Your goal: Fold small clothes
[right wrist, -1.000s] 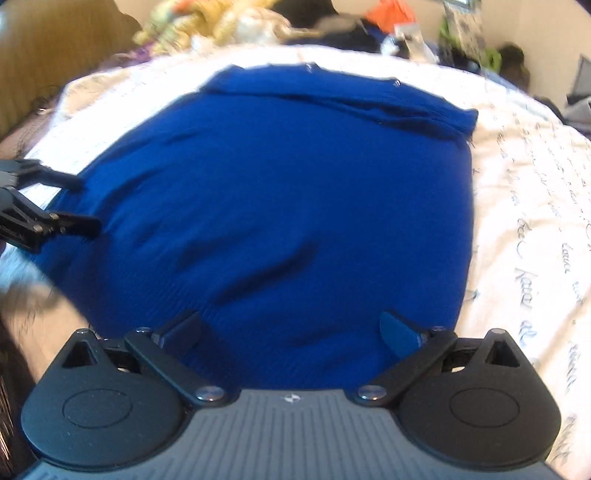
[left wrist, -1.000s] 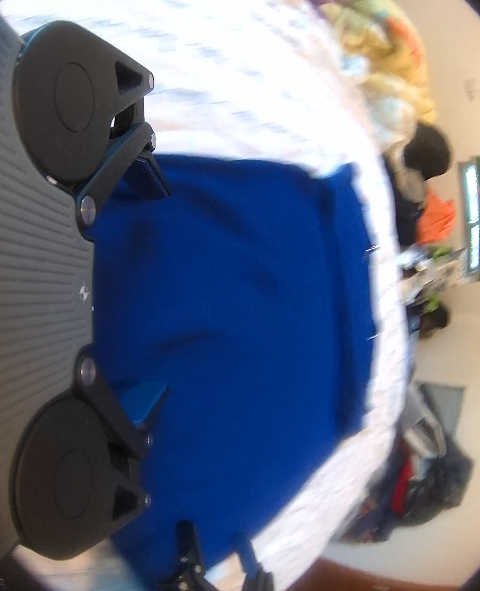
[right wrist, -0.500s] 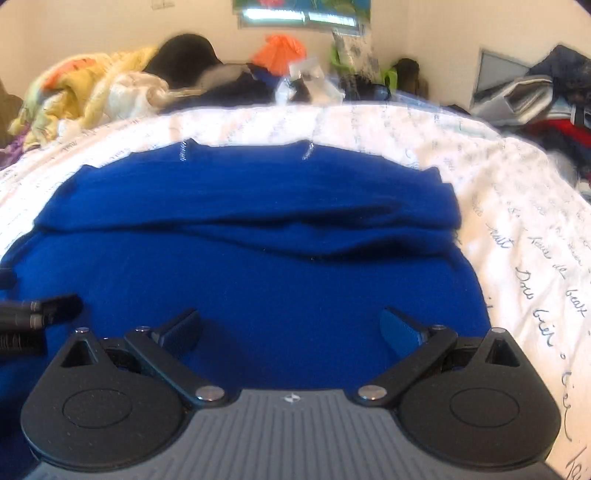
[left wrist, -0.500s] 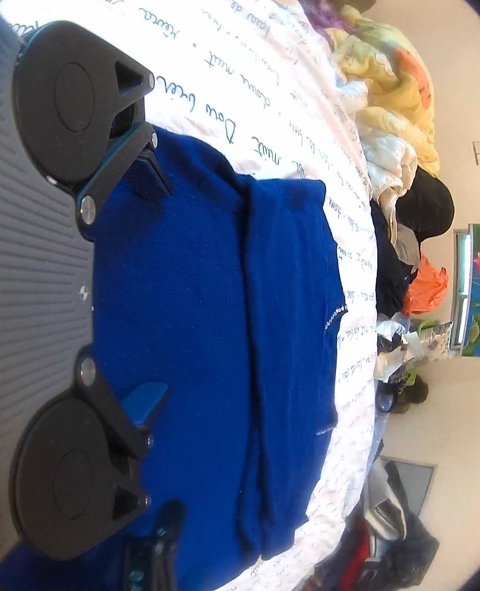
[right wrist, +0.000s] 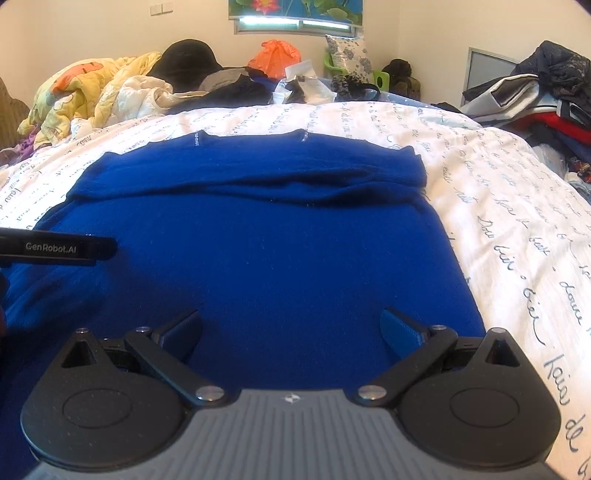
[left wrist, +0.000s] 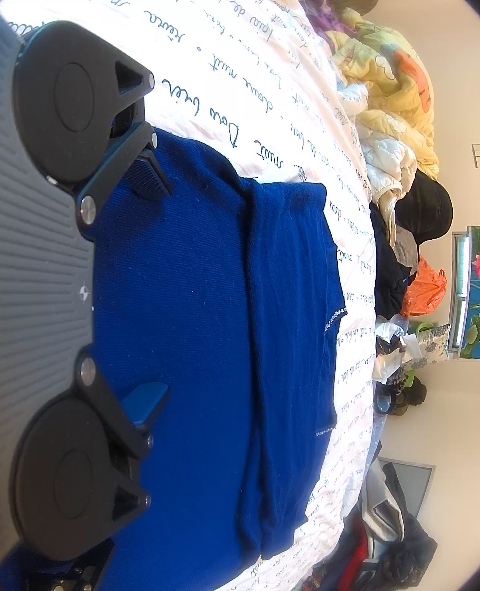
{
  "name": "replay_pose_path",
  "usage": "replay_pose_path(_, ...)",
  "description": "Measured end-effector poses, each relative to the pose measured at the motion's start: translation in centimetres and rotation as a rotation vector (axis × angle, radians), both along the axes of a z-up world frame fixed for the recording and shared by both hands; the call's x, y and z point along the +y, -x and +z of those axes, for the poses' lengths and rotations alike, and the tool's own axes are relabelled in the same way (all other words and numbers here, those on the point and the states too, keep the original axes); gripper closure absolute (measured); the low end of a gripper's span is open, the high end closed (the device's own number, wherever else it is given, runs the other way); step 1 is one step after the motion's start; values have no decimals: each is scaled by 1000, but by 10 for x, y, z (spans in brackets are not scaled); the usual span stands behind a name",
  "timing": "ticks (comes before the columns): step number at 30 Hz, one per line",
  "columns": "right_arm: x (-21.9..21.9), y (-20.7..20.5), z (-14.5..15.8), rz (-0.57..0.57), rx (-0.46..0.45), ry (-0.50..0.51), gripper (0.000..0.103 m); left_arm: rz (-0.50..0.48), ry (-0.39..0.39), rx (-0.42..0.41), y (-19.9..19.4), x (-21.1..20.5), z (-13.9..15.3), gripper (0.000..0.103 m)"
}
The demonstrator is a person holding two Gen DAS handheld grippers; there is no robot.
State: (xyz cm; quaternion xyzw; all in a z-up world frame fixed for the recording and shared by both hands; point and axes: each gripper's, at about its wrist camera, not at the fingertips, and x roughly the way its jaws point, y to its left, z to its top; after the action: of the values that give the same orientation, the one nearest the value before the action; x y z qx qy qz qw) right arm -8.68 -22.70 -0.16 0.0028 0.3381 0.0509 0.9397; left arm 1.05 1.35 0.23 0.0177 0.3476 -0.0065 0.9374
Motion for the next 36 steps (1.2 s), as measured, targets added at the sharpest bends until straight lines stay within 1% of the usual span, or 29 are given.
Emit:
replay_pose_path(29,0,-2,-1,4,-2,-7,0,15,-9,7,2,-2,0,0)
replay_pose_path(33,0,-2,-1,5,-2,-7,0,28,-2,33,12,-1,2,0)
replay_pose_path(36,-1,-2,-1,6,-2,-7,0,17,-1,55,31,-1,5,0)
